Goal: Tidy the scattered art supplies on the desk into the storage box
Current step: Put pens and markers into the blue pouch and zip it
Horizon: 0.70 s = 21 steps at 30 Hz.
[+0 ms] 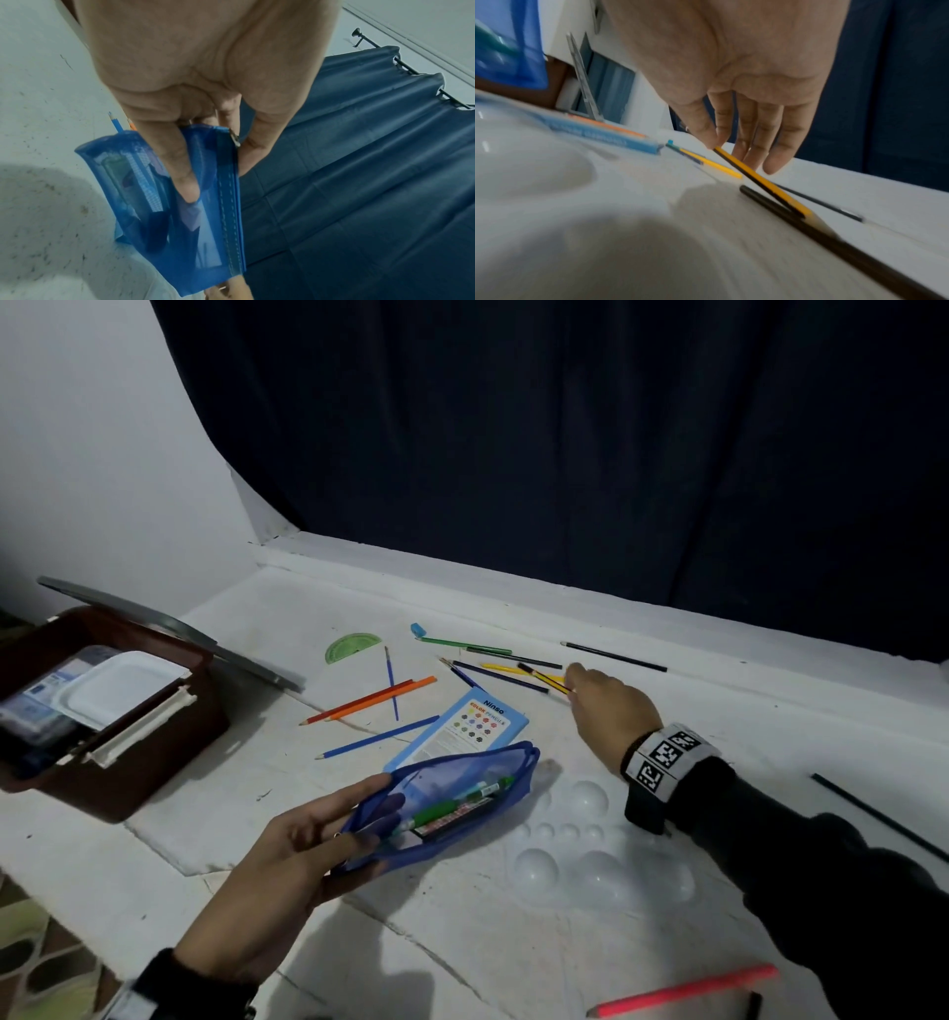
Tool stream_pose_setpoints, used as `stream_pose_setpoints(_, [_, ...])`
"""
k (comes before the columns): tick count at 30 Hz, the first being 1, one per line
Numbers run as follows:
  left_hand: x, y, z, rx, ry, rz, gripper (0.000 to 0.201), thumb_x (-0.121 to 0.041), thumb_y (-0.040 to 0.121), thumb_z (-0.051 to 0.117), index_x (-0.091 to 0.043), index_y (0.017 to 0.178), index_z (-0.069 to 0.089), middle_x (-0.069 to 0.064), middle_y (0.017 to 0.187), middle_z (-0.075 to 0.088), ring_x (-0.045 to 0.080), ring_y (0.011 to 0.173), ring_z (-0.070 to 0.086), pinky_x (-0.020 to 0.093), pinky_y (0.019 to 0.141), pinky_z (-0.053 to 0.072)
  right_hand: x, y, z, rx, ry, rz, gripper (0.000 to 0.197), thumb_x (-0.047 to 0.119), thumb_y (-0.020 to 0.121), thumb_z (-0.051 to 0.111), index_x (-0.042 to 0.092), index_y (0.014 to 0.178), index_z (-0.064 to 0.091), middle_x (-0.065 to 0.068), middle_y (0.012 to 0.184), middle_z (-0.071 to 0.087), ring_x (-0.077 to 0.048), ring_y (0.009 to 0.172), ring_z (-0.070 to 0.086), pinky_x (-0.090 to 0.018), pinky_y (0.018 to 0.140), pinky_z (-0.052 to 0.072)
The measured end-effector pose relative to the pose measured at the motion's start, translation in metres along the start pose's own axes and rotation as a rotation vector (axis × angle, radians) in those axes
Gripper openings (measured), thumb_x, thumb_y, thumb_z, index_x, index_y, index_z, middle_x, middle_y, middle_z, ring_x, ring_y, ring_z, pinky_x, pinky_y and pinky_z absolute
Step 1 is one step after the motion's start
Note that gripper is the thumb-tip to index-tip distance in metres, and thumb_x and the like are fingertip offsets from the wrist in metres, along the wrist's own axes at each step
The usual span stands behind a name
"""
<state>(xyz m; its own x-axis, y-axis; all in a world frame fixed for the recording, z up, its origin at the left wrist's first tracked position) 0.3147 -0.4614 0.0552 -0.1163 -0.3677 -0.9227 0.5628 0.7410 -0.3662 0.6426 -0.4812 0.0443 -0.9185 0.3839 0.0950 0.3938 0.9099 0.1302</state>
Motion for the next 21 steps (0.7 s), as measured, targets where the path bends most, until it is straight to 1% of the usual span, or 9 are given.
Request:
stream_pose_setpoints(2, [0.001,0.002,-0.002,0.003,0.008,-0.012,0.046,0.01,0.09,0.054,-0.022,0.12,0.071,0.001,0.115,0.074,0.023,0.105,0.071,0.033,0.079,0.062,0.029,-0.008,-0.029,-0.126,0.232,-0.091,0.013,0.017,0.101,0.041,0.017,0.114,0.044,-0.006,0.105,0.062,-0.028,0.081,0.062,-0.037,0.067,0.05])
stream_pose_setpoints(4, [0.002,0.005,-0.006,0.001,0.012,-0.024,0.047,0.011,0.09,0.054,-0.022,0.12,0.071,0.001,0.116,0.073,0.023,0.106,0.071,0.032,0.077,0.062,0.063,-0.022,-0.056,-0.153,0.502,-0.22,0.008,0.022,0.103,0.039,0.02,0.111,0.042,-0.001,0.102,0.063,-0.019,0.085,0.063,-0.04,0.073,0.053])
stream_pose_setpoints(8, [0.001,0.009,-0.013,0.011,0.013,-0.019,0.048,0.01,0.091,0.053,-0.024,0.119,0.072,0.001,0.118,0.072,0.023,0.107,0.07,0.032,0.077,0.06,0.136,-0.058,-0.086,0.042,0.871,-0.493,0.009,0.02,0.104,0.038,0.02,0.109,0.045,0.004,0.099,0.064,-0.008,0.094,0.063,-0.029,0.085,0.053])
stream_pose_setpoints(10, [-0.004,0.008,-0.017,0.023,0.0,-0.001,0.048,0.01,0.091,0.052,-0.022,0.121,0.07,0.002,0.118,0.072,0.022,0.109,0.07,0.031,0.079,0.06,0.16,-0.068,-0.077,0.158,0.829,-0.581,0.009,0.02,0.104,0.038,0.019,0.109,0.046,0.005,0.098,0.063,-0.007,0.092,0.06,-0.029,0.083,0.051])
stream_pose_setpoints(12, [-0.008,0.008,-0.024,0.037,-0.011,0.011,0.049,0.012,0.09,0.051,-0.021,0.119,0.072,0.003,0.118,0.072,0.022,0.108,0.07,0.03,0.078,0.059,0.17,-0.065,-0.06,0.169,0.637,-0.65,0.011,0.022,0.103,0.042,0.019,0.108,0.051,0.006,0.099,0.06,-0.008,0.089,0.055,-0.03,0.078,0.048])
stream_pose_setpoints(14, [-0.012,0.01,-0.031,0.049,-0.022,0.013,0.05,0.013,0.089,0.05,-0.02,0.117,0.073,0.004,0.118,0.072,0.024,0.109,0.069,0.029,0.075,0.059,0.169,-0.055,-0.042,0.153,0.475,-0.666,0.016,0.023,0.101,0.046,0.02,0.11,0.06,0.006,0.105,0.06,-0.009,0.093,0.054,-0.03,0.081,0.047])
stream_pose_setpoints(16, [-0.014,0.013,-0.04,0.053,-0.029,0.008,0.051,0.015,0.089,0.049,-0.019,0.119,0.072,0.004,0.119,0.072,0.024,0.111,0.068,0.026,0.072,0.06,0.166,-0.044,-0.04,0.092,0.491,-0.635,0.019,0.021,0.099,0.049,0.02,0.11,0.065,0.007,0.106,0.064,-0.005,0.092,0.055,-0.025,0.082,0.047])
stream_pose_setpoints(18, [-0.017,0.018,-0.05,0.047,-0.039,0.01,0.052,0.015,0.088,0.049,-0.019,0.121,0.071,0.004,0.12,0.072,0.025,0.114,0.067,0.025,0.074,0.06,0.165,-0.03,-0.051,-0.02,0.614,-0.597,0.017,0.017,0.096,0.054,0.018,0.104,0.068,0.008,0.097,0.066,-0.003,0.083,0.057,-0.02,0.075,0.048])
stream_pose_setpoints(21, [-0.022,0.028,-0.065,0.034,-0.066,0.011,0.053,0.016,0.089,0.048,-0.019,0.12,0.071,0.004,0.12,0.071,0.025,0.112,0.068,0.027,0.076,0.06,0.162,-0.003,-0.065,-0.164,0.667,-0.513,0.013,0.014,0.093,0.057,0.019,0.096,0.069,0.008,0.087,0.066,-0.008,0.076,0.059,-0.02,0.066,0.049])
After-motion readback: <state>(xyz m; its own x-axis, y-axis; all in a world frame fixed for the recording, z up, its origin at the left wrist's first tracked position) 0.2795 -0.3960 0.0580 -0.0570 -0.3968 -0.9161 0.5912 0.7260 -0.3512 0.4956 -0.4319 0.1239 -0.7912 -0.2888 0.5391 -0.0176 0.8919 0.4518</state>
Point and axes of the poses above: each hand's wrist, its own y-axis towards the middle knuckle, its own z-axis out of the palm, x = y × z, the point moved 6 cm from there along y, towards the middle knuckle
